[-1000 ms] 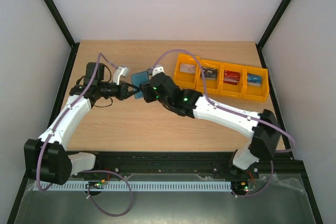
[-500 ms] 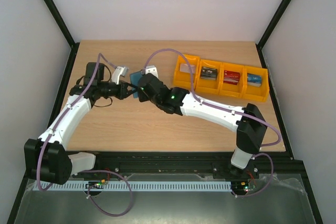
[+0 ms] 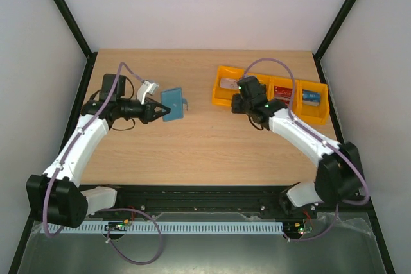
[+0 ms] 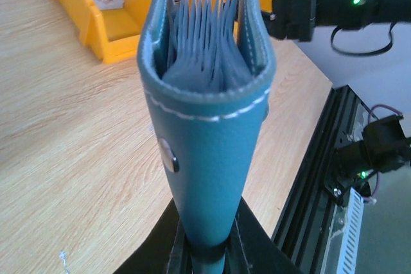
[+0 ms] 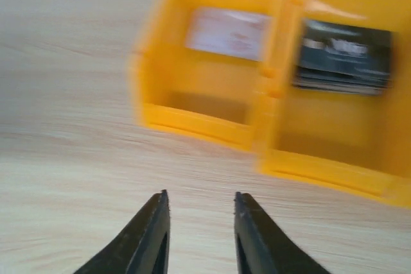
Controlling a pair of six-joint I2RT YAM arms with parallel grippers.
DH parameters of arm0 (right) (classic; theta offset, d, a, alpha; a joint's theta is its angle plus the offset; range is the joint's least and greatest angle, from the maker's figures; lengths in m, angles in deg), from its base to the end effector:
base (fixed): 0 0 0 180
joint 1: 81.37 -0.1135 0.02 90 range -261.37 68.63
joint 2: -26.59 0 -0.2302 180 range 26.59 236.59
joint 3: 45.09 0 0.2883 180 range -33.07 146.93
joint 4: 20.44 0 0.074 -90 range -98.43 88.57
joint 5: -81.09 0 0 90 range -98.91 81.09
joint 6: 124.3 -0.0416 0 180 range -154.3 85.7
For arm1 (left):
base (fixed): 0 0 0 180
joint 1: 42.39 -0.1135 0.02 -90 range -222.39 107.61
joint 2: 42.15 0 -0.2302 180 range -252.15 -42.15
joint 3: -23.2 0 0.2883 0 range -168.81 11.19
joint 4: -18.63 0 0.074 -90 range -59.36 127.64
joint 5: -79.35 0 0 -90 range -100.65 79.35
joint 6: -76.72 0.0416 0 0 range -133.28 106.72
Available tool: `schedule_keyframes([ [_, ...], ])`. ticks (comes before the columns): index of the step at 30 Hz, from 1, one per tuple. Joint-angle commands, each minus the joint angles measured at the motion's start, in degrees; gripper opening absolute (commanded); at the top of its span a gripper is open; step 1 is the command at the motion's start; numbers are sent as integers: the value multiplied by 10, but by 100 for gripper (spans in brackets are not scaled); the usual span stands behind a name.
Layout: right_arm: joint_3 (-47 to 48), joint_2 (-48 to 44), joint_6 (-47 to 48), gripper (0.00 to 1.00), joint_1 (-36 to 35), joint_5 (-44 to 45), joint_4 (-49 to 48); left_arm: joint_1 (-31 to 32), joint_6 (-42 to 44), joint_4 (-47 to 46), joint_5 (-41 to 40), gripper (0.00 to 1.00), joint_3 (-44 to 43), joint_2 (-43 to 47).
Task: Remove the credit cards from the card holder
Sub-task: Open the card holder.
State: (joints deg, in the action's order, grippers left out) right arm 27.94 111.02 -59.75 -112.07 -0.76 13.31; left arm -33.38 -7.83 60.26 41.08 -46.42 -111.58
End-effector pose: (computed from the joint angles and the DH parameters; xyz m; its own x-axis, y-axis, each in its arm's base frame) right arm 0.3138 0.1795 0.2040 -0.7307 0.0609 -0.6800 -0.1168 0.9702 0.2123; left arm 0.2934 -0.0796 0.2640 -0.5863 0.1525 -0.7956 0.7373 0.5074 -0.4461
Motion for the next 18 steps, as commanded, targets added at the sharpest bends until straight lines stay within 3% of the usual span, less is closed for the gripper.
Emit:
schedule_keyframes([
  [1, -2, -98, 85, 35, -3, -267, -87, -1, 133, 120, 54, 2, -75, 4],
  [5, 6, -123, 72, 52, -1, -479, -172, -1, 220, 222, 67, 2, -141, 0],
  [7, 3, -129, 49, 58, -2, -542, -225, 0, 253, 263, 91, 2, -167, 0],
  [12, -24, -148, 13, 65, -34, -600, -364, 21, 280, 313, 133, 2, -203, -5],
  [18, 5, -119, 42, 62, -76, -604, -346, 37, 279, 317, 147, 2, -208, -6],
])
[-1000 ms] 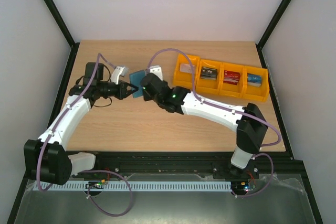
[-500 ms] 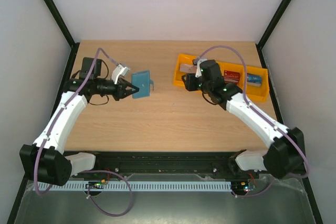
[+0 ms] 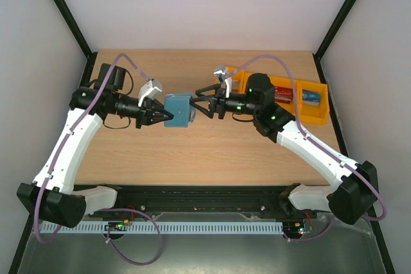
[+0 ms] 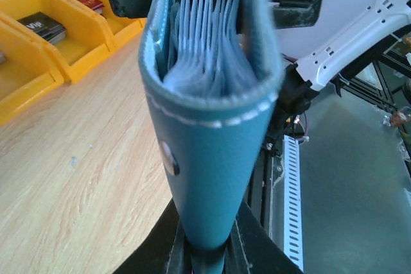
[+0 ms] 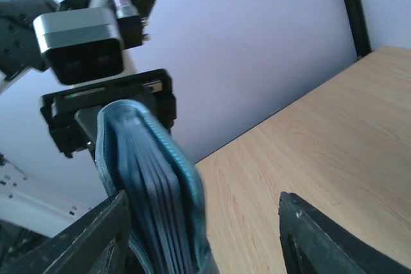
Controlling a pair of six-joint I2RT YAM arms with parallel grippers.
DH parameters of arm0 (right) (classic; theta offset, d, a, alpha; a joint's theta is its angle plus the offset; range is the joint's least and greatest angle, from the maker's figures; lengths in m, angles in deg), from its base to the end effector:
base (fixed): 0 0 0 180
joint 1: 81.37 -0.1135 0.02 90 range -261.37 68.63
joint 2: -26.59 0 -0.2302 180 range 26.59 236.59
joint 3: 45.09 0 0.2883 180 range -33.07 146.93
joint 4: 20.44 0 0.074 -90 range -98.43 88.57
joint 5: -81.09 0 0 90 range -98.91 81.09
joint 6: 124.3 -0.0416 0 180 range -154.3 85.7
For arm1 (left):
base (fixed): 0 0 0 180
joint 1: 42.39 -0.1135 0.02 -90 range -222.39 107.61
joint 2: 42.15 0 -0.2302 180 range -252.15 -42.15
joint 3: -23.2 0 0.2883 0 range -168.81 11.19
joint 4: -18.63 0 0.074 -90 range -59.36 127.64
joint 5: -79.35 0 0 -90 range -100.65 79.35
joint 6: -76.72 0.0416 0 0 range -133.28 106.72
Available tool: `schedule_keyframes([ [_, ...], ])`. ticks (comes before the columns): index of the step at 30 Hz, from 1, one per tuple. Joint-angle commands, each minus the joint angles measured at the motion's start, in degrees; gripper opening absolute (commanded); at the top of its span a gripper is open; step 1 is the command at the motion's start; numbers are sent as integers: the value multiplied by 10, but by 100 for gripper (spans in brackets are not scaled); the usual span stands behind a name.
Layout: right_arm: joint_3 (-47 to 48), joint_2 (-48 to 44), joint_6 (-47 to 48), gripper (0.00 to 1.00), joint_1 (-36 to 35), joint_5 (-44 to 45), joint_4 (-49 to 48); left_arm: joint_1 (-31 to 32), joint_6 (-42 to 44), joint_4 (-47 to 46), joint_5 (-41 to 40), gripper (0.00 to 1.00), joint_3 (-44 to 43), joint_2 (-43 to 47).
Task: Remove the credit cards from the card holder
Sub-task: Open the card holder.
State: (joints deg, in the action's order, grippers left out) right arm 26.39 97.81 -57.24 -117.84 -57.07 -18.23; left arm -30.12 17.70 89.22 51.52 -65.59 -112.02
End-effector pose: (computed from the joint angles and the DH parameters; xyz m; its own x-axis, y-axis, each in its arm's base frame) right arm 0.2517 0.2246 0.3293 -0.4131 0.0180 -0.9105 -0.9059 0.0943 0.4129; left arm 0.2574 -0.0936 0.3498 -0.3303 0.3177 -0.8888 0.9391 0.2054 -0.2755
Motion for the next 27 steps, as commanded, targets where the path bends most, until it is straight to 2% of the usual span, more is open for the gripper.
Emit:
schedule_keyframes([
  [1, 22, 17, 22, 60, -19, -39, -22, 5, 25, 29, 47, 2, -17, -2],
  [4, 18, 19, 26, 51, -19, -43, -20, 5, 40, 40, 55, 2, -21, -1],
  [8, 13, 12, 41, 48, -19, -45, -9, 5, 65, 59, 65, 2, -24, -1],
  [10, 12, 13, 45, 50, -21, -51, -2, 5, 66, 59, 68, 2, -24, -3],
  [13, 11, 20, 56, 63, -43, -79, 1, 5, 56, 49, 68, 2, -25, -5],
  [15, 10, 24, 59, 64, -59, -81, 1, 5, 45, 40, 69, 2, -24, -7],
  [16, 9, 25, 55, 61, -64, -86, -5, 5, 44, 38, 70, 2, -23, -7],
  [17, 6, 25, 46, 55, -66, -88, -18, 4, 44, 37, 71, 2, -22, -7],
  [19, -3, 24, 16, 35, -66, -93, -58, 5, 41, 33, 68, 2, -20, -7],
  [20, -10, 23, 3, 25, -67, -91, -78, 4, 34, 25, 63, 5, -17, -6],
  [21, -12, 23, -7, 14, -67, -85, -88, 4, 18, 11, 55, 16, -14, -6],
  [22, -12, 22, -16, 6, -67, -68, -93, 4, -4, -7, 45, 39, -10, -4],
  [24, -9, 23, -40, 2, -66, -5, -80, 1, -49, -48, 11, 83, 0, -1],
  [25, -5, 26, -47, 2, -67, 34, -64, 0, -72, -71, -12, 97, 6, 0],
  [27, 14, 36, -63, 2, -78, 136, -13, 0, -116, -111, -65, 99, 17, 2],
])
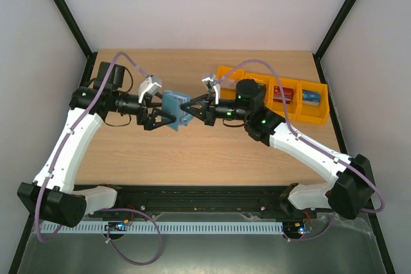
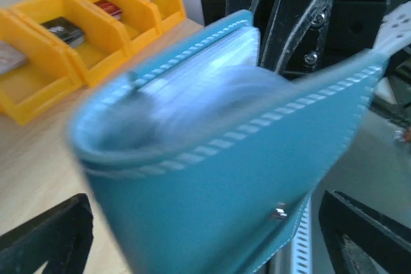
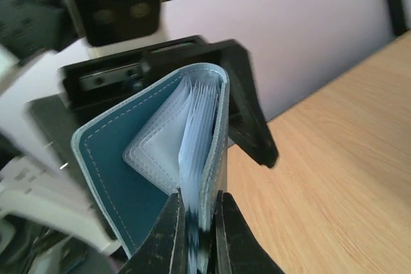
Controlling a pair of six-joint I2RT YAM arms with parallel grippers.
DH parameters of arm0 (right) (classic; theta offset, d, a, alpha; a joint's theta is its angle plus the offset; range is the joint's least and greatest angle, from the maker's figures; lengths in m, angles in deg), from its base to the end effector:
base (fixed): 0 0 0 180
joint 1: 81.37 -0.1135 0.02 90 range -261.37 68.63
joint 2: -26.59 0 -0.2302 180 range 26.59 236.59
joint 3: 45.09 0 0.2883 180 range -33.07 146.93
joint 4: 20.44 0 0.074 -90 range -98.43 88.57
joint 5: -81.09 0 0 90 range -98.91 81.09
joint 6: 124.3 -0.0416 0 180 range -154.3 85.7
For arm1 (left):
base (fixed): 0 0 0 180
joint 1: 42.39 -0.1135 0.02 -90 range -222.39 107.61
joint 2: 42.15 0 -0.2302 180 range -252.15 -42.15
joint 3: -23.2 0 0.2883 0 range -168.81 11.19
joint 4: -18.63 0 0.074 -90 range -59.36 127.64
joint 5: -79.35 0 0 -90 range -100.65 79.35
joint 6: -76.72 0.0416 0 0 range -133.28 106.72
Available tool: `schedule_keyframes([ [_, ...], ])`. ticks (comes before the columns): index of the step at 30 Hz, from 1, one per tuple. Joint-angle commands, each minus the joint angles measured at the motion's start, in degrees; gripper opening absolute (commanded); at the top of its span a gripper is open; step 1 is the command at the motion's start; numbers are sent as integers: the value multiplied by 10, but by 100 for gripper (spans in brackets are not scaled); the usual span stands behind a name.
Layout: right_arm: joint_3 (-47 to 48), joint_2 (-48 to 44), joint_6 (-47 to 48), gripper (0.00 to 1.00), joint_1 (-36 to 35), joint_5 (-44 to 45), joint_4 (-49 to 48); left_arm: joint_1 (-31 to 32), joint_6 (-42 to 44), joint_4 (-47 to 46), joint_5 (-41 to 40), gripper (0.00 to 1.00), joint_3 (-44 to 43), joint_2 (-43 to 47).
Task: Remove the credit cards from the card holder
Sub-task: Open the card holder.
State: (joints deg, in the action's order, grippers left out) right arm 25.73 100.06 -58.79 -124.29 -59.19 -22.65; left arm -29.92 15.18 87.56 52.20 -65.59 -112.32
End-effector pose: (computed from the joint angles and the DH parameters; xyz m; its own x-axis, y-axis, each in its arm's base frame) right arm 0.2294 0.2571 0.3201 -0.4190 -0.0279 -0.9076 -0.9063 -0.0486 0.4199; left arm 0.2600 -0.0954 0.3505 -0.3492 0.2999 -0.8878 0.9325 0.2047 -0.2976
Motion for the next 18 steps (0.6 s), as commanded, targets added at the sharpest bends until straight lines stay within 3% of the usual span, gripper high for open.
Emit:
schedule_keyframes([
  [1, 31, 19, -59, 2, -23, 225, 57, -2, -104, -110, -99, 100, 21, 4],
  [4, 50, 40, -112, 2, -50, 365, 99, 4, -127, -136, -167, 100, 27, 1],
  [9, 79, 57, -136, 2, -87, 454, 132, 14, -148, -172, -258, 99, 38, -2],
  [12, 100, 68, -131, 2, -90, 443, 151, 15, -159, -200, -316, 99, 53, -7],
  [18, 92, 57, -122, 2, -90, 371, 123, 15, -147, -211, -349, 100, 69, -10],
])
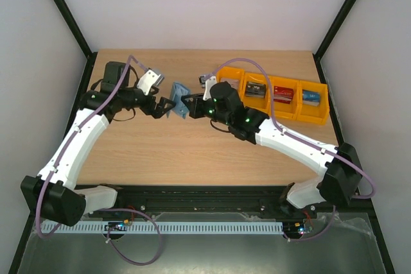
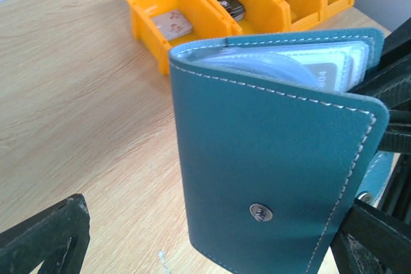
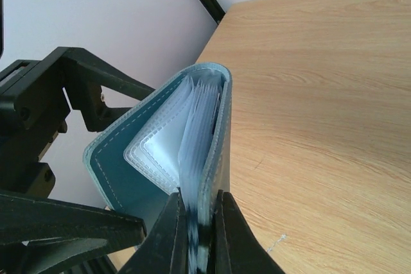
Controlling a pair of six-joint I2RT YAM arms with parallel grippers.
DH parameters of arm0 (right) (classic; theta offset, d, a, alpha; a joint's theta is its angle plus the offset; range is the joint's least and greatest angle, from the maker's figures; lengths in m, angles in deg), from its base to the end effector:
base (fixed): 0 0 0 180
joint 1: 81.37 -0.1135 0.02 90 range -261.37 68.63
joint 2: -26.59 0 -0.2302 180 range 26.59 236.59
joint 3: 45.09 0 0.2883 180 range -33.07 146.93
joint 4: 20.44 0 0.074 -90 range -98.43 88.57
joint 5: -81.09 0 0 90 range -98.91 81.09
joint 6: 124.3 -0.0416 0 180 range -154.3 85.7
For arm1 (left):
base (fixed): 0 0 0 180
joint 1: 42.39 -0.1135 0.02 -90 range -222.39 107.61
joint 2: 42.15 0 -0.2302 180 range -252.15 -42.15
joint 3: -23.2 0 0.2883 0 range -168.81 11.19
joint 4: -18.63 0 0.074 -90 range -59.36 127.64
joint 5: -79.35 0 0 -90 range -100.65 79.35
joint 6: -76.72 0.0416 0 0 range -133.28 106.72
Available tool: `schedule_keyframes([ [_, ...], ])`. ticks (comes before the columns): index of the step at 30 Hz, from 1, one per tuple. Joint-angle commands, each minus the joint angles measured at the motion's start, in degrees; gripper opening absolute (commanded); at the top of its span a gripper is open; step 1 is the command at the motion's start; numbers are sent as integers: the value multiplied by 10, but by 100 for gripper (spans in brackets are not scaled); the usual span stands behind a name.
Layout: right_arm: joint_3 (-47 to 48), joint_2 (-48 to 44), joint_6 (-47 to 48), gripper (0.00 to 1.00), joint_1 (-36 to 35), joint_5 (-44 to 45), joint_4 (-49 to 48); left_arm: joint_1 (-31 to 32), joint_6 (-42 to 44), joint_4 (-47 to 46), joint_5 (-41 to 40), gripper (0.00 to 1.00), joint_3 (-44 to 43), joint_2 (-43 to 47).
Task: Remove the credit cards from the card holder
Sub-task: Open the card holder.
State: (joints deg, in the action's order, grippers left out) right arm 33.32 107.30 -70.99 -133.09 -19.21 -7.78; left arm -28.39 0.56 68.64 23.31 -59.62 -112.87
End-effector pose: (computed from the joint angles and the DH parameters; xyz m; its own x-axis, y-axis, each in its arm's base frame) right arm 0.2308 0.3044 0.2994 -0.6536 0.1207 -0.7471 -0.6096 0.5011 0.6142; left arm 0.2966 -0.0979 0.3246 -0.4286 0.3113 -0.8482 0.7527 0.6423 -0.1445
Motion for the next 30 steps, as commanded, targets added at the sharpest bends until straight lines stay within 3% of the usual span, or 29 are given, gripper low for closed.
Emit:
schedule_keyframes([
  [1, 14, -20, 7, 2, -1, -46, -31, -1, 2, -21, -69, 99, 9, -3],
  [5, 10, -35, 32, 2, 8, -123, -44, -9, 8, -10, -65, 97, 3, -1],
  [10, 2, -43, 43, 2, 15, -222, -80, -15, 49, 29, 102, 93, 1, 4],
  [12, 0, -45, 46, 2, 17, -248, -94, -15, 58, 40, 143, 87, 3, 8],
  [14, -3, -47, 50, 2, 18, -276, -108, -15, 67, 51, 157, 67, 0, 11],
  [16, -6, -52, 61, 2, 22, -287, -109, -17, 78, 62, 164, 35, -6, 13],
  [17, -10, -57, 64, 2, 26, -286, -108, -20, 80, 65, 168, 25, -7, 15],
  [20, -23, -71, 64, 2, 41, -280, -109, -25, 81, 68, 180, 4, -8, 19],
  [22, -30, -75, 66, 3, 43, -289, -113, -26, 80, 69, 192, 2, -7, 19],
  [27, -44, -89, 98, 28, 51, -271, -91, -30, 108, 95, 246, 2, -16, 19],
  [30, -63, -103, 108, 36, 70, -276, -89, -38, 142, 126, 280, 2, -29, 21],
])
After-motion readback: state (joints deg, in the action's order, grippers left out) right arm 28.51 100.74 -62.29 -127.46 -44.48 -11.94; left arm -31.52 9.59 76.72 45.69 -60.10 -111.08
